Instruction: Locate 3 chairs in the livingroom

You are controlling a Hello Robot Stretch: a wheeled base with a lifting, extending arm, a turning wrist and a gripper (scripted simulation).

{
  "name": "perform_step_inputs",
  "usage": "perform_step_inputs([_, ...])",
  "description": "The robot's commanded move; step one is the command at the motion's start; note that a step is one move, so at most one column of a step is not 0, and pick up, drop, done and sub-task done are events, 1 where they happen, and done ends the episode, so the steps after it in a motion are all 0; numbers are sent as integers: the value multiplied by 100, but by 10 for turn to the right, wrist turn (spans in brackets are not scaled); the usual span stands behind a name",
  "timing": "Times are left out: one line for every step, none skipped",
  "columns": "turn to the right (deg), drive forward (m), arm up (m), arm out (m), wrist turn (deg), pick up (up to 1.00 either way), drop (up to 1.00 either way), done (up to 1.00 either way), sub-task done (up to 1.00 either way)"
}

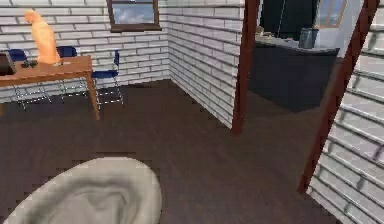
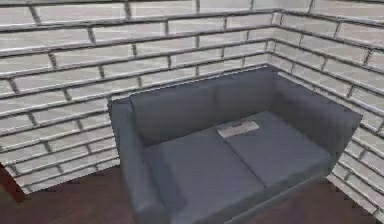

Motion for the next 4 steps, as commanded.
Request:
perform_step_inputs([-450, 0, 0, 0, 0, 0, 0, 0, 0])
perform_step_inputs([-450, 0, 0, 0, 0, 0, 0, 0, 0])
perform_step_inputs([-240, 0, 0, 0, 0, 0, 0, 0, 0])
perform_step_inputs([0, 70, 0, 0, 0, 0, 0, 0, 0])
